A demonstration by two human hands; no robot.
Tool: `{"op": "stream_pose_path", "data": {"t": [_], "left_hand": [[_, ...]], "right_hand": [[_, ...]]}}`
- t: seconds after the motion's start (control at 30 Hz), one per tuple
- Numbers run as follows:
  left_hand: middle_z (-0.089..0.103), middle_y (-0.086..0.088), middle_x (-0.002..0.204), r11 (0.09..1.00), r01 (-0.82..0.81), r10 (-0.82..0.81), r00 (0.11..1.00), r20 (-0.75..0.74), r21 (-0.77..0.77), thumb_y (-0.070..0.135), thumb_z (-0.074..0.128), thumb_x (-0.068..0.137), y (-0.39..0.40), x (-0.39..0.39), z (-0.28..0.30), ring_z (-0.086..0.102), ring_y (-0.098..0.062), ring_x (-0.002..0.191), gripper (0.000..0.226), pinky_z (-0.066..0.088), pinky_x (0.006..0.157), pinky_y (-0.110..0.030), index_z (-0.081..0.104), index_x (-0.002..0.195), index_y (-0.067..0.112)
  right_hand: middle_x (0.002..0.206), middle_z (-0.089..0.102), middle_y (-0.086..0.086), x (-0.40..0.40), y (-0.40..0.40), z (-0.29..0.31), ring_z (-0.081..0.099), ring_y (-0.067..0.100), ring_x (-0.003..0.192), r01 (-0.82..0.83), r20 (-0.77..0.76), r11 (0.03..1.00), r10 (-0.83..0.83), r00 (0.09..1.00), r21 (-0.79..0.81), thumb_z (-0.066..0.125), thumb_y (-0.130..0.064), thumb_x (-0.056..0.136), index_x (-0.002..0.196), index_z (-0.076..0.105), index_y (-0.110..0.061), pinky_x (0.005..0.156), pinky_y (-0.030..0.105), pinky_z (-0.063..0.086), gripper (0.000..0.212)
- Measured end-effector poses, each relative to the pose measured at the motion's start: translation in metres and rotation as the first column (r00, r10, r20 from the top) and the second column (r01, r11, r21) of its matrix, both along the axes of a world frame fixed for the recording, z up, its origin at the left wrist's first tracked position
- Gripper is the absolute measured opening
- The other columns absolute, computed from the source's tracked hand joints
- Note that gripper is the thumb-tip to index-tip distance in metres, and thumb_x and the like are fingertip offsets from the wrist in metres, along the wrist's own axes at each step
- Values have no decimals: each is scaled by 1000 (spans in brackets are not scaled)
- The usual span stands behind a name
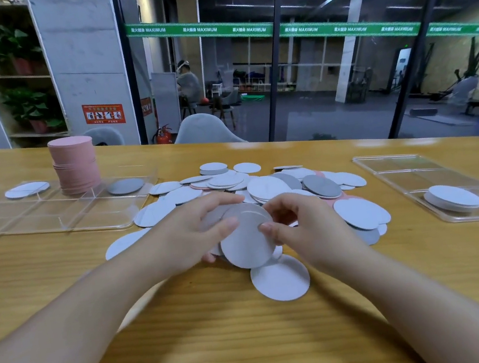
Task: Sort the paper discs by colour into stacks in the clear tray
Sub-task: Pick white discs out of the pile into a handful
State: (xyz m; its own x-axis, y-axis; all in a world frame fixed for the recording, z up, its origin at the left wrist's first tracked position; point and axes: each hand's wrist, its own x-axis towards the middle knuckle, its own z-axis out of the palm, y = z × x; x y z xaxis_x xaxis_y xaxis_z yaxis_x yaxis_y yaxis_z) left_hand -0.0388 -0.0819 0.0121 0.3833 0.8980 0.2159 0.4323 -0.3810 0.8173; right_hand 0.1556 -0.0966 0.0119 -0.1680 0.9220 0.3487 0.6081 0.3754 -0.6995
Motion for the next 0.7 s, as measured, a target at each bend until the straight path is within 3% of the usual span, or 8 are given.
{"op": "stream_pose_path", "data": {"t": [0.07,0.17,0.3,0.4,0.5,0.57,0.7], "left_hand": [[51,18,120,1000,0,0,1000,-11,16,21,57,92,0,1,-2,64,-19,85,41,59,65,-32,51,104,59],[46,28,121,1000,-10,10,998,-55,9,17,54,93,0,0,-1,66,-26,80,52,58,69,-36,49,106,67],[40,31,126,999,-44,46,994,-104,19,19,51,95,2,-4,-1,67,-26,73,53,58,70,-44,48,106,70],[43,28,124,997,-69,71,991,-112,28,16,49,95,2,-6,0,66,-27,72,51,57,70,-47,52,106,66],[48,25,122,993,-113,117,985,-125,38,15,47,94,3,-8,2,66,-26,73,47,57,68,-47,54,106,61],[49,22,122,986,-162,166,979,-118,40,15,46,94,5,-9,3,67,-27,73,45,58,68,-45,55,106,58],[53,14,114,967,-249,254,962,-98,59,12,44,94,7,-13,5,62,-24,57,45,58,66,-41,55,105,54]], "right_hand": [[80,63,-9,-1,0,0,60,10,77,-25,-38,1000,25,999,-10,69,-14,84,91,61,-26,77,25,50,16],[84,64,-13,1,0,1,60,5,77,-59,-33,997,57,998,-46,67,-11,84,102,56,-29,77,18,48,27],[96,61,-18,13,-4,9,55,-3,86,-62,240,993,84,967,-97,70,-26,82,105,55,-34,71,7,43,28],[104,54,-23,20,-10,15,50,-6,93,-32,431,974,129,893,-226,73,-44,75,108,54,-37,70,10,40,39],[119,46,-22,24,-14,18,46,0,111,18,527,926,198,826,-377,74,-57,68,126,43,-38,87,18,40,68],[132,34,-22,25,-16,19,38,3,124,31,602,910,248,759,-414,73,-63,63,134,34,-41,98,27,37,84],[138,21,-26,22,-18,18,32,2,124,11,643,916,272,716,-400,72,-65,63,138,27,-43,98,29,34,90]]}}
